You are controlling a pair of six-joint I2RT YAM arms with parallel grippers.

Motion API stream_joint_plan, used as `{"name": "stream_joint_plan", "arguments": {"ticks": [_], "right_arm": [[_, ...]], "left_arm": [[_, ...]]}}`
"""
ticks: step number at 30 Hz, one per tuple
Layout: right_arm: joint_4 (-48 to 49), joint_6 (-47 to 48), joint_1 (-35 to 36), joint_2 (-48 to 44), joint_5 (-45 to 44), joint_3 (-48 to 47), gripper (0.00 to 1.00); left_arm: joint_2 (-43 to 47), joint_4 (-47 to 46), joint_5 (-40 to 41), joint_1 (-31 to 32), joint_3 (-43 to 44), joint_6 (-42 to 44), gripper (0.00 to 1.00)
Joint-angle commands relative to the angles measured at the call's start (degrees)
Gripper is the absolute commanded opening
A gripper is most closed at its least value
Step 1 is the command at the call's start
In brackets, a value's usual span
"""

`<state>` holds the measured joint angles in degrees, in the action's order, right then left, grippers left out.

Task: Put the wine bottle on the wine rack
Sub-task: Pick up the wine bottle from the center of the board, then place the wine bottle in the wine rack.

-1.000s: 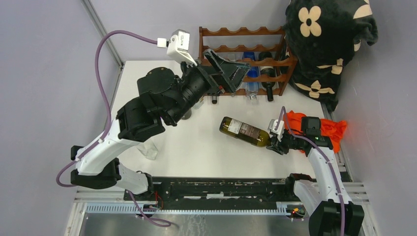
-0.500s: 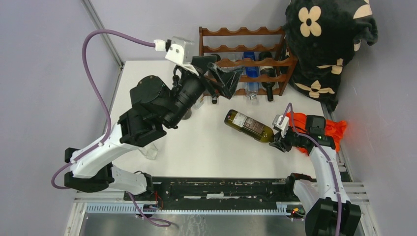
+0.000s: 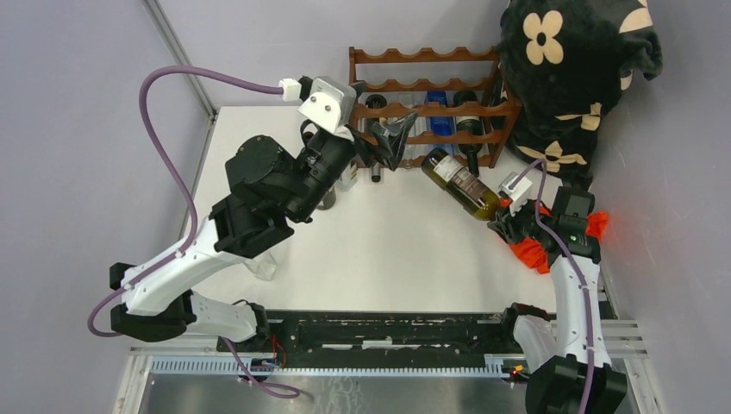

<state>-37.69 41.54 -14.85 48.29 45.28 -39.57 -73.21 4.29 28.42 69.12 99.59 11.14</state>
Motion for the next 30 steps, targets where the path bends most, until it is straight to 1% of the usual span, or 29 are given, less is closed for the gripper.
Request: {"name": "stream_joint_plan", "arguments": {"ticks": [1, 6, 10, 19, 30], "right_arm": [[10.21, -8.65, -2.84, 1.81, -1.15, -5.97, 0.0], [12.86, -11.26, -7.18, 4.38, -1.4, -6.66, 0.0], [13.95, -11.4, -8.15, 6.67, -3.42, -7.82, 0.0], [21.86, -18.01, -8.44, 11.49, -3.78, -8.77, 0.0], [25.34, -22.12, -8.44, 15.62, -4.29, -10.24, 0.0]], "left_arm": [[-1.01, -1.04, 0.12, -0.14, 1.77, 3.94, 1.0], [-0.93, -1.31, 0.1, -0.13, 1.4, 3.95, 1.0], [-0.71, -1.37, -0.3, -0.13, 1.4, 3.76, 1.0], [-0.81, -0.6, -0.83, -0.16, 2.09, 3.63, 1.0], [-0.21, 0.53, -1.21, -0.19, 2.2, 3.42, 1.0]]}}
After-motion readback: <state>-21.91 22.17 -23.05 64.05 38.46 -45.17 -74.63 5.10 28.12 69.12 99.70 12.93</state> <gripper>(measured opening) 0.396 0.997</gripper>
